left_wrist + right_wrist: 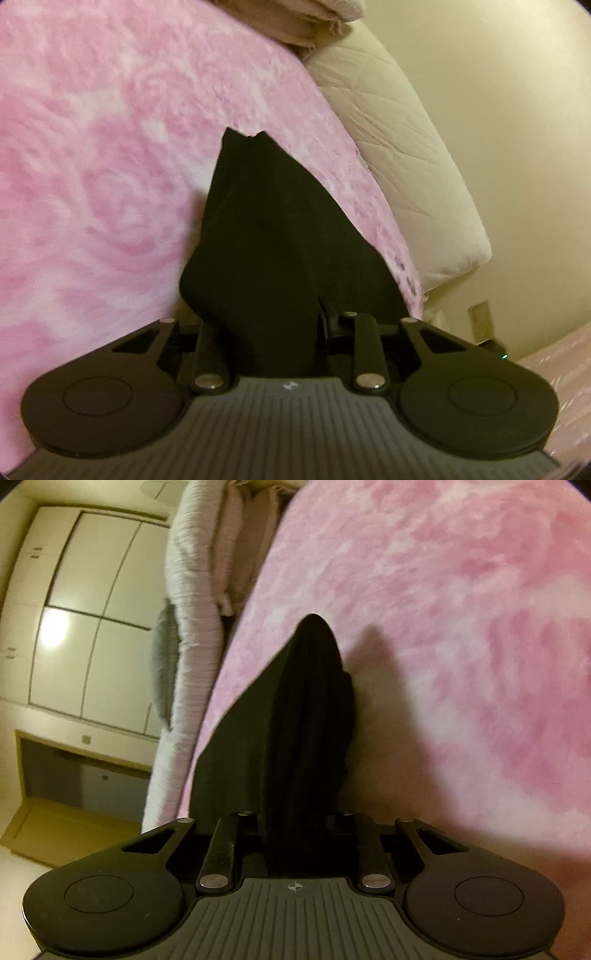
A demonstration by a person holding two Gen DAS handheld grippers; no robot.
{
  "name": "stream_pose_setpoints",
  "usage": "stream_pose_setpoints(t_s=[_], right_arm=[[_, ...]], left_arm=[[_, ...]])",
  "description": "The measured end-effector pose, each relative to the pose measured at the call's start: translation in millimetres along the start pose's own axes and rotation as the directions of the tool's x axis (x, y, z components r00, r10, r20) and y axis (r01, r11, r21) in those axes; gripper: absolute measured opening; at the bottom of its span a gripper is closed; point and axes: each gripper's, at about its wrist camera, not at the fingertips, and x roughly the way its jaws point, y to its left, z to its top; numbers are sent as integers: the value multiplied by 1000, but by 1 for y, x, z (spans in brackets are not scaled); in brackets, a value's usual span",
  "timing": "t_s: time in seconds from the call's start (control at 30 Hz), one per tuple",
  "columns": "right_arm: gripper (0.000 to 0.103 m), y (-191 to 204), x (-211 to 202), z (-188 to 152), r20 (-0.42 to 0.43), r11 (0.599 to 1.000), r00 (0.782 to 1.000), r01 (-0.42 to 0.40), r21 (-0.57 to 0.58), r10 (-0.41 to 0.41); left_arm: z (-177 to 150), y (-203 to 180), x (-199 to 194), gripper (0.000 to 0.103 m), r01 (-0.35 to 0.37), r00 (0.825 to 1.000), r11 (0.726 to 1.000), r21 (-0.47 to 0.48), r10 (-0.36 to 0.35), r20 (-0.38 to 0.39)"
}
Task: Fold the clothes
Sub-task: 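Grasp the folded black trousers with both grippers and lift them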
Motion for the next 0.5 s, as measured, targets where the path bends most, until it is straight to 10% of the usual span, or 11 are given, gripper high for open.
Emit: stream_pose_setpoints(t_s=[0.27, 0.5], right_arm=[[19, 77, 57, -69, -114, 991, 990, -96, -89, 85], [19, 167, 169, -134, -297, 955, 933, -254, -152, 201]], left_arm=[[-17, 64, -133, 23, -9, 988, 997, -78, 21, 156], [-26, 117, -293, 22, -81, 932, 981, -177, 137, 336]])
